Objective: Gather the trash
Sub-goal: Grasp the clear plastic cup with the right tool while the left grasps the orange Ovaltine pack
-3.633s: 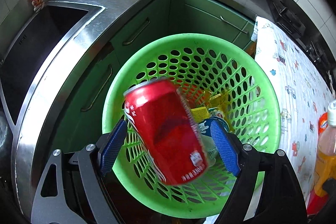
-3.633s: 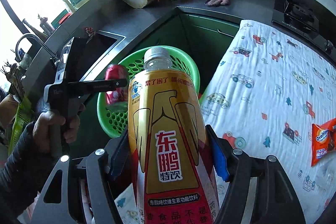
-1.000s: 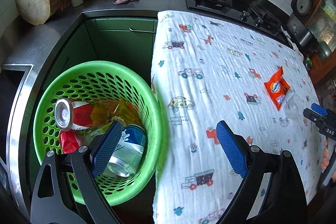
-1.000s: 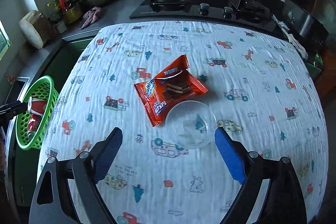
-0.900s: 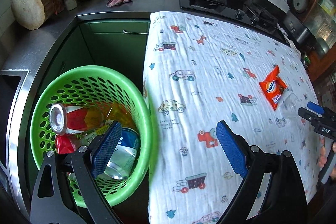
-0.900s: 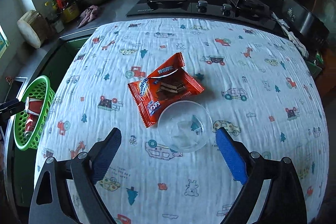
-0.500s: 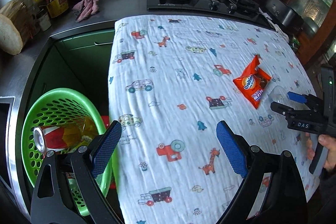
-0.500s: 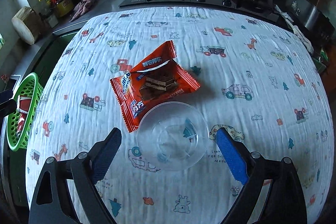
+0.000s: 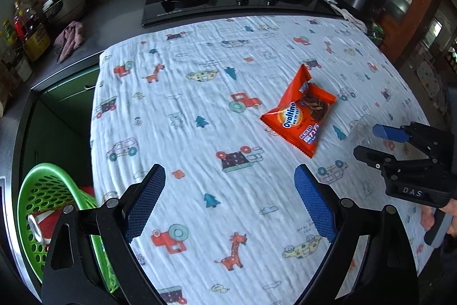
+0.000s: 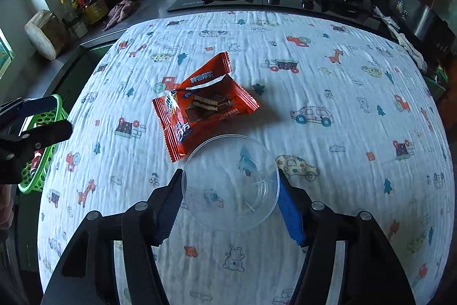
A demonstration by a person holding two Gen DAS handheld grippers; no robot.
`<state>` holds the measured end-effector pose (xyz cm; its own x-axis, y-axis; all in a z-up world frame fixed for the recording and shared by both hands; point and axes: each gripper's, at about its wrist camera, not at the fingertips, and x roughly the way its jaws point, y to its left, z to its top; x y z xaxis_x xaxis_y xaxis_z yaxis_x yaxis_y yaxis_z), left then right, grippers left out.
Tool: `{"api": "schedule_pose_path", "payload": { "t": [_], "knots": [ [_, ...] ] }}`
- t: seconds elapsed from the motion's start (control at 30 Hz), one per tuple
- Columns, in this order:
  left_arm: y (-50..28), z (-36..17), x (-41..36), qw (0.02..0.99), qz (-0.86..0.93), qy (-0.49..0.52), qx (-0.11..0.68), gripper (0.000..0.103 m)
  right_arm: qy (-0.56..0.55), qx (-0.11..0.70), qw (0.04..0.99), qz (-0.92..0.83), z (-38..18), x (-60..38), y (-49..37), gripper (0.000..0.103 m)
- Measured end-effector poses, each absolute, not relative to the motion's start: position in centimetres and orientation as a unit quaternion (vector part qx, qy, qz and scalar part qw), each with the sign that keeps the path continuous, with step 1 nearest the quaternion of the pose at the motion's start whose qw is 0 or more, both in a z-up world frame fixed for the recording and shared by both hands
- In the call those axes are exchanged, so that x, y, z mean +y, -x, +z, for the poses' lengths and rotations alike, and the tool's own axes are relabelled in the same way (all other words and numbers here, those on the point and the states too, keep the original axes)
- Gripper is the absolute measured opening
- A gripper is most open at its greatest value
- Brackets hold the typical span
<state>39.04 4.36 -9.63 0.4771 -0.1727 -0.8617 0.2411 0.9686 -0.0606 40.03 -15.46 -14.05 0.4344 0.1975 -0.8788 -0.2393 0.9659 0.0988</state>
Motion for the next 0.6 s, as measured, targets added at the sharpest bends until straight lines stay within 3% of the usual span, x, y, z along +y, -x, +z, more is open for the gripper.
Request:
{"api": "schedule_pose_path", "payload": {
  "t": [0.1,0.17,0.6],
  "knots": [
    [-39.7,-10.3,2.4,0.854,-0.141,-0.044,0.499,0.091,0.012,0.514,0.849,0.123,-13.5,-16.8,-38.8,0.06],
    [-40.2,-10.7,1.2,0.853,-0.154,-0.047,0.497,0.098,0.003,0.513,0.85,0.118,-13.2,-17.8,-37.9,0.06],
    [-44.6,-13.4,-5.6,0.843,-0.201,-0.088,0.491,0.098,-0.032,0.512,0.853,0.092,-12.6,-22.2,-32.7,0.061]
  ]
}}
